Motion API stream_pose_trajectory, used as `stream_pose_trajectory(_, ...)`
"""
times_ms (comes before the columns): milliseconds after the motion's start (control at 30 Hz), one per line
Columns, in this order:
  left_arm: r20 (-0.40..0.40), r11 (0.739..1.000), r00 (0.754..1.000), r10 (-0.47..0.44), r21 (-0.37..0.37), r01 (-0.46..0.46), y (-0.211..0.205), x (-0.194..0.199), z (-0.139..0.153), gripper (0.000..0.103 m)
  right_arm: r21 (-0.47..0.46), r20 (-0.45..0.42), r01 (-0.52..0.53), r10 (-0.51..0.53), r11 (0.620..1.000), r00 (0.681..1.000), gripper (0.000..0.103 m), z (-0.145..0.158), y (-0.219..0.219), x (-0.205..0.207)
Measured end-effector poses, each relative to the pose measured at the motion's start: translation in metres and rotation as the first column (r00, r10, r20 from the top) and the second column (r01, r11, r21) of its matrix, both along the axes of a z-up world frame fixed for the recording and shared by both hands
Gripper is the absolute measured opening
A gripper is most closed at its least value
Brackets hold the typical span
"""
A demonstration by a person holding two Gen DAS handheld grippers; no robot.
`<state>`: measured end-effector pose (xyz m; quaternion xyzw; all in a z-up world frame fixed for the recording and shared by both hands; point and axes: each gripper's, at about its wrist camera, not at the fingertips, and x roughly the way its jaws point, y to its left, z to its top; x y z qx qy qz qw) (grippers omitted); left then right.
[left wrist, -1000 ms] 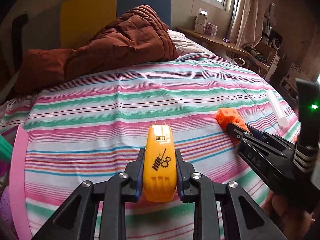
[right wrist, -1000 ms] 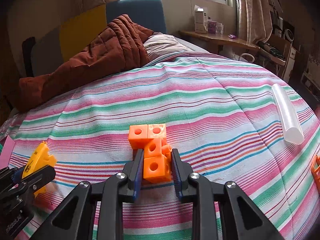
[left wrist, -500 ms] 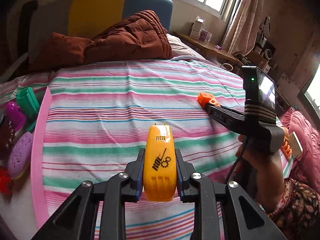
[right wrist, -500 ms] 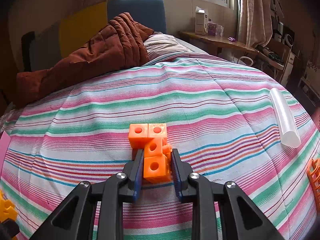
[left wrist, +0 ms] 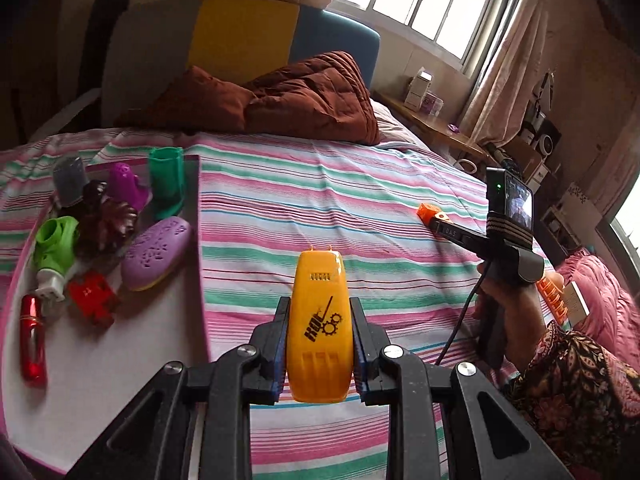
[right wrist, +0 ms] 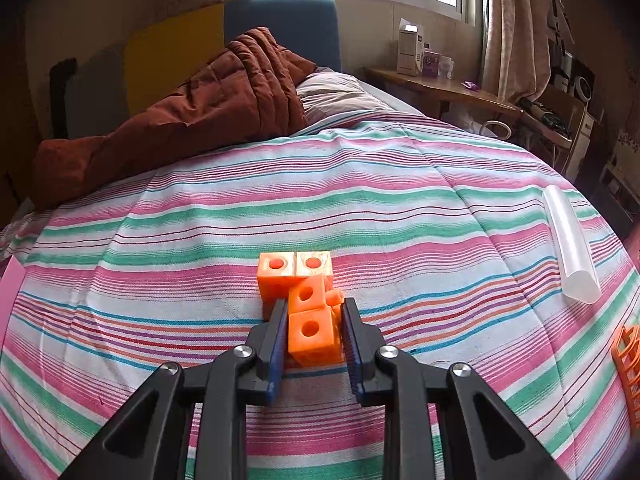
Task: Organize rigid objects
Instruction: 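Carry the yellow piece into the tray and open the left tool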
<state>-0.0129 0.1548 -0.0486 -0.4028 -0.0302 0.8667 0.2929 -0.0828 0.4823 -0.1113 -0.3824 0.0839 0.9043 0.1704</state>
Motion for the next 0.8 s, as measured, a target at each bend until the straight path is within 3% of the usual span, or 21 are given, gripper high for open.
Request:
stream_pose_trajectory(167, -0.01, 0.998, 0.998, 0.059, -0.001, -0.059, -0.039, -0.001, 0.003, 0.026, 0.007, -0.026, -0.022, 0.022, 1.0, 0.999, 0.025, 0.006, -0.004, 0.005)
stream_pose_trajectory(467, -0.047, 0.979, 0.983, 0.177, -0.093, -0.181, -0.104, -0.002, -0.014, 0.026, 0.032, -0.034, -0.04, 0.041, 0.999, 0.999, 0.025, 0.011, -0.017, 0.013)
stream_pose_trajectory(800, 0.008, 0.957, 0.965, 0.261, -0.129, -0.258, -0.135, -0.012, -0.036, 0.028, 0.032, -0.044, -0.027, 0.028, 0.999, 0.999, 0.025, 0.014, -0.021, 0.024)
